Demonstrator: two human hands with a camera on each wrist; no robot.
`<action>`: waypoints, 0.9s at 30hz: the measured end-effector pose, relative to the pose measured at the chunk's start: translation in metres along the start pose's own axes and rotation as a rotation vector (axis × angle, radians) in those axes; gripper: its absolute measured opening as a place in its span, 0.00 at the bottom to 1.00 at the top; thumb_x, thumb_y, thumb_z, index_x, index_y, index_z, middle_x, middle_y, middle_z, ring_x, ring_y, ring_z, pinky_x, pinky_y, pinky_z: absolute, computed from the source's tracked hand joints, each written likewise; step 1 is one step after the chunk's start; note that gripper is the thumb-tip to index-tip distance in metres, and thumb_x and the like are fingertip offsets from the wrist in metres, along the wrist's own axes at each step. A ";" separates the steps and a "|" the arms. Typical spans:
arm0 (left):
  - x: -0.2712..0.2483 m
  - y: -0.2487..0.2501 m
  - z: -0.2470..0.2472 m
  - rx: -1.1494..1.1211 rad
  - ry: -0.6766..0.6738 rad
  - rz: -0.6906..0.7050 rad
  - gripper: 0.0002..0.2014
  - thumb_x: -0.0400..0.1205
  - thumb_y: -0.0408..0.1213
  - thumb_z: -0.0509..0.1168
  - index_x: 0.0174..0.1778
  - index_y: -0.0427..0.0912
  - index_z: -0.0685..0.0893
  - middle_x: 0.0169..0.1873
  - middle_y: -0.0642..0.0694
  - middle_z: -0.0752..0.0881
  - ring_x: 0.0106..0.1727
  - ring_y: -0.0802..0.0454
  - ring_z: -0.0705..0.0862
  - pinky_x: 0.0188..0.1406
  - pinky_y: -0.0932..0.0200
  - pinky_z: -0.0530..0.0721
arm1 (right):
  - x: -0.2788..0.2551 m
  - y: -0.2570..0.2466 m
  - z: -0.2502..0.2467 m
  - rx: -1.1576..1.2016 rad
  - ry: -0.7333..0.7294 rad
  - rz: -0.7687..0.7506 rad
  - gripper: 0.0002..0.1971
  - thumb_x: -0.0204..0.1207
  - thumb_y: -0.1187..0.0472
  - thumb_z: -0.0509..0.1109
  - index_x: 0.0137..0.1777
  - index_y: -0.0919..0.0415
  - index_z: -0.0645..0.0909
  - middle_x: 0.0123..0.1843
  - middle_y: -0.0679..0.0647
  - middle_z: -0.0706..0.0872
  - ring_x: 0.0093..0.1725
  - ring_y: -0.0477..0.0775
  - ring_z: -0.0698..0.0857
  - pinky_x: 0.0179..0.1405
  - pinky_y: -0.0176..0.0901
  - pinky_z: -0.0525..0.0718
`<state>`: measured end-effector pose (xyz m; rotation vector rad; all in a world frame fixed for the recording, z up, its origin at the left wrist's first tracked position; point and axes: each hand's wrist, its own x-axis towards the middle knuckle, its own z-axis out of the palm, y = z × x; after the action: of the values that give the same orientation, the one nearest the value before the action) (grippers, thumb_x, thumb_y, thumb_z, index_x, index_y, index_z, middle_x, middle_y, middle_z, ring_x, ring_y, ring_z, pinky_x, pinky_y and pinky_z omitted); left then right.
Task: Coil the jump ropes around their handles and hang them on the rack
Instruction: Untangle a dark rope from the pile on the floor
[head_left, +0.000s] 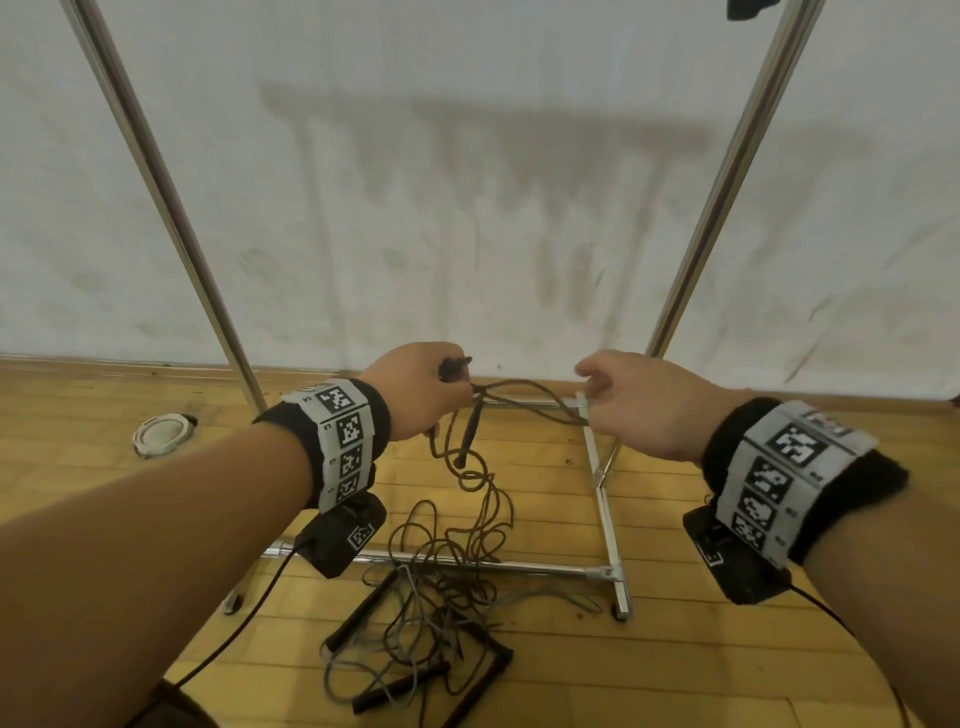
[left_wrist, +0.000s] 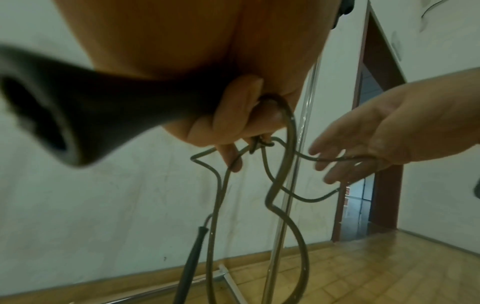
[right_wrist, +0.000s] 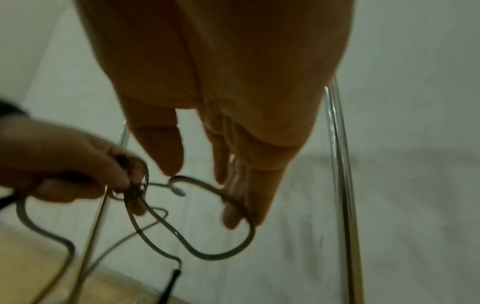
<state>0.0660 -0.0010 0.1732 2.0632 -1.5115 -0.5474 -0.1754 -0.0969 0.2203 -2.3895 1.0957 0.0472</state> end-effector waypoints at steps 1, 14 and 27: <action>-0.001 0.003 0.003 0.002 -0.015 0.025 0.05 0.87 0.43 0.69 0.45 0.55 0.84 0.38 0.53 0.87 0.24 0.63 0.86 0.20 0.73 0.76 | 0.001 -0.001 0.002 -0.036 0.011 0.026 0.31 0.83 0.60 0.66 0.86 0.50 0.66 0.82 0.50 0.74 0.76 0.52 0.78 0.69 0.44 0.79; -0.003 -0.002 0.007 -0.128 -0.094 -0.013 0.05 0.88 0.44 0.69 0.46 0.53 0.85 0.20 0.57 0.85 0.18 0.62 0.80 0.18 0.65 0.77 | 0.004 -0.026 0.005 0.057 0.411 -0.259 0.14 0.90 0.47 0.57 0.51 0.46 0.84 0.44 0.38 0.86 0.45 0.40 0.85 0.43 0.37 0.78; -0.004 -0.005 0.001 -0.249 -0.092 0.006 0.04 0.88 0.40 0.66 0.48 0.52 0.83 0.40 0.56 0.95 0.26 0.53 0.83 0.19 0.60 0.77 | 0.007 -0.020 0.010 -0.157 0.153 -0.170 0.31 0.86 0.58 0.61 0.89 0.47 0.61 0.88 0.48 0.65 0.86 0.51 0.64 0.79 0.40 0.59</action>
<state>0.0680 0.0041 0.1698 1.8645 -1.4200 -0.7953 -0.1546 -0.0865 0.2187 -2.6558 0.9834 -0.1138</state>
